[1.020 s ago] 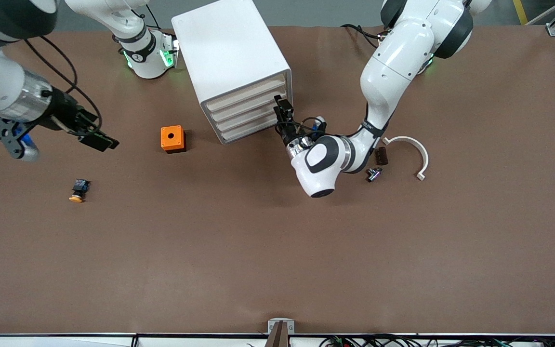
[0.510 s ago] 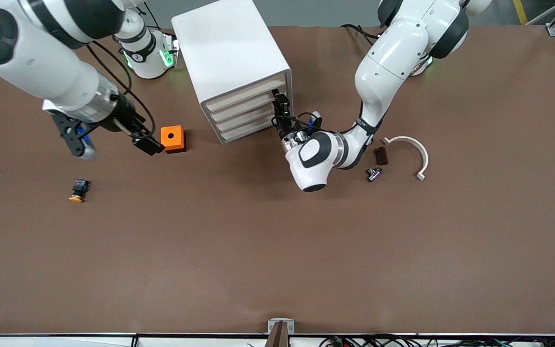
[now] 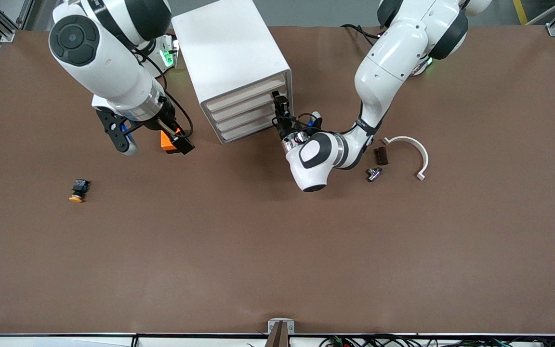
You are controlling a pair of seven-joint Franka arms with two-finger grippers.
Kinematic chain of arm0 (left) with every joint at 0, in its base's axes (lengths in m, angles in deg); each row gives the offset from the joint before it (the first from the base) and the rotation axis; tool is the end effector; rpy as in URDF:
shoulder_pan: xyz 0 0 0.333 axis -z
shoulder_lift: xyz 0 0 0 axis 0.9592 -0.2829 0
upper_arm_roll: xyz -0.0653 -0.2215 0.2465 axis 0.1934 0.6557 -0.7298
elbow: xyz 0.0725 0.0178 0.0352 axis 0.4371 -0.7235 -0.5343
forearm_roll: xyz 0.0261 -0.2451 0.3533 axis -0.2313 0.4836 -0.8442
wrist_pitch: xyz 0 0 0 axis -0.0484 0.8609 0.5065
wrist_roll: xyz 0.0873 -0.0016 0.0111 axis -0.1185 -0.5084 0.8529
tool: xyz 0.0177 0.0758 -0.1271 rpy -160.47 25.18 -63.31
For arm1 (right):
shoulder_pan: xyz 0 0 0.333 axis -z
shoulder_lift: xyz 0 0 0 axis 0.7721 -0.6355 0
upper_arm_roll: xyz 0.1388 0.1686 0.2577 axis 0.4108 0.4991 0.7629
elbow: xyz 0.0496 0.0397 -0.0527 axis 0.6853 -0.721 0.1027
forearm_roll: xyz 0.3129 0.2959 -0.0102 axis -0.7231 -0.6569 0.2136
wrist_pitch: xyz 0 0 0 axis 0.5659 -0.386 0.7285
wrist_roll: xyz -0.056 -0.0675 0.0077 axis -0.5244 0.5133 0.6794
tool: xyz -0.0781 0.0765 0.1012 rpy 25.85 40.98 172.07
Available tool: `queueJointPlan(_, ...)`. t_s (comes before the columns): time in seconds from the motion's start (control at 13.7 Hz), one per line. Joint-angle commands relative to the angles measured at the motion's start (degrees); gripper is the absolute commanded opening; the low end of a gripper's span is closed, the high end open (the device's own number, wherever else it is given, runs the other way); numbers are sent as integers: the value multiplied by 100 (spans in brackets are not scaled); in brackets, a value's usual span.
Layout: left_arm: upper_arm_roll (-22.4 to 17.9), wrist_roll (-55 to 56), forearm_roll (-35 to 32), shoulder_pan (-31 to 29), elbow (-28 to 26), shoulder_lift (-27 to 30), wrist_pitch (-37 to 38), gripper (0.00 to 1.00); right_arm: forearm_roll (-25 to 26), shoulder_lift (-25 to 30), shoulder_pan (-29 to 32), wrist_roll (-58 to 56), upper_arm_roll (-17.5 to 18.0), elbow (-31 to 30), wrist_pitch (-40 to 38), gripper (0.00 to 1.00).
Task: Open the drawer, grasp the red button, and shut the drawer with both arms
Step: 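Pull the drawer open with the left gripper while the right gripper approaches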
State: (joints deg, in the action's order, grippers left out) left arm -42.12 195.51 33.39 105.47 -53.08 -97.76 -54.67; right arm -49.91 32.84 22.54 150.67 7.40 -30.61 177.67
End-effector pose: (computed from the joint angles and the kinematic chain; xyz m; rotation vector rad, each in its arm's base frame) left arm 0.4166 -0.5262 0.1483 -1.1589 -1.4868 1.4588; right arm 0.5648 0.2998 0.5102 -2.7333 1.4359 0.1933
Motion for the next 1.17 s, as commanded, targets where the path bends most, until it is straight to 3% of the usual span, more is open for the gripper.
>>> queueJointPlan(0.0,21,-67,95,36,42,-57,8,6,95,32,-82,122,-55,-77,60,100)
queueJointPlan(1.09,-58,-84,77,-772,226,-57,-115,10,121,32,-266,209,-54,-191,174,100)
